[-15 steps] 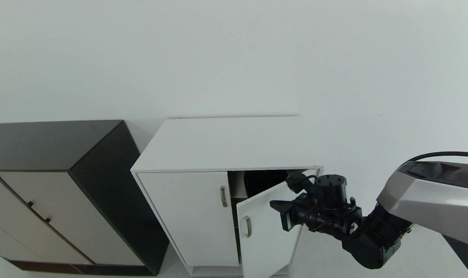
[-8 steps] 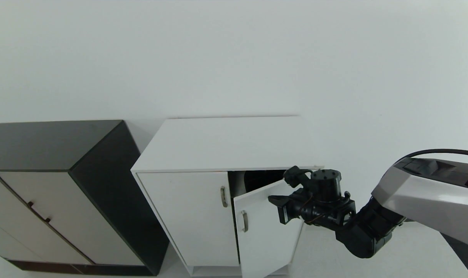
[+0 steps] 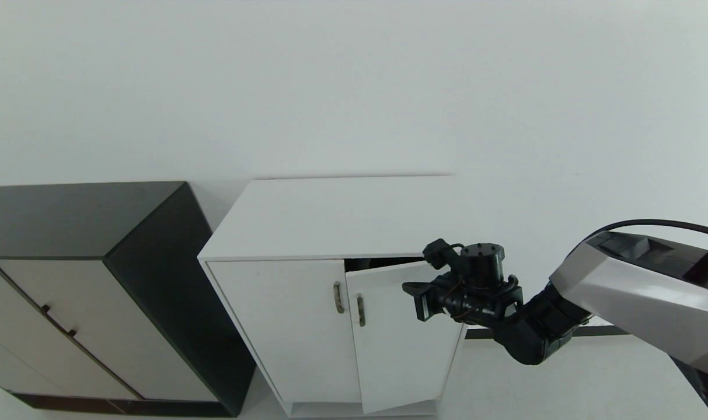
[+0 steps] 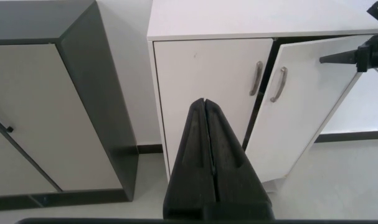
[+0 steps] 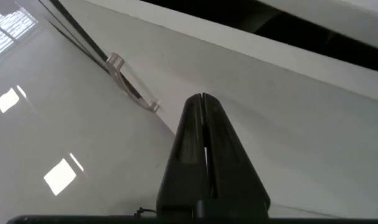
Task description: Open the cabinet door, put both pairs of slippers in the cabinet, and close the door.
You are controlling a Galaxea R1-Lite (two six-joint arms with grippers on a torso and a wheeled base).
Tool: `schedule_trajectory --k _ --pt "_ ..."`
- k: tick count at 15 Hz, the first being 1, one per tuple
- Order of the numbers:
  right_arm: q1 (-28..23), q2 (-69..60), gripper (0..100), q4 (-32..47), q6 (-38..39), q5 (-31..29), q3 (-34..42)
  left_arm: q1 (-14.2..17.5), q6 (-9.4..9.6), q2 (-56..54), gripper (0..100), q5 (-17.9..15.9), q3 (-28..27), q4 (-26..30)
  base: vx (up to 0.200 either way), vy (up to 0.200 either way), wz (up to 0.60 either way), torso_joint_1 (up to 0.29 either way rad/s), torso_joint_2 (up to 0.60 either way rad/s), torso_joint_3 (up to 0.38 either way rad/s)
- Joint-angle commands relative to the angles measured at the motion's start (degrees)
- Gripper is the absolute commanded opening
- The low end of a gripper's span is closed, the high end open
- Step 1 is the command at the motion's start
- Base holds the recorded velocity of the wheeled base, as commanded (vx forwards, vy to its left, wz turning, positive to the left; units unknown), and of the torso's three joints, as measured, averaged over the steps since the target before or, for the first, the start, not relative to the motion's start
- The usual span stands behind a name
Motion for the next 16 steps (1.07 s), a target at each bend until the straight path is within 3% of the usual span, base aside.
schedule_trajectory --k 1,16 --pt "-0.1 0.6 0 0.5 0.0 0.0 -1.8 0.0 0.0 0.0 0 0.0 0.0 0.0 0.0 0.0 0.0 0.0 0.0 0.0" --pt "-1.7 3.9 0 0.7 0.0 0.0 -6.5 0.0 -0.09 0.0 0 0.0 0.0 0.0 0.0 0.0 0.0 0.0 0.0 0.0"
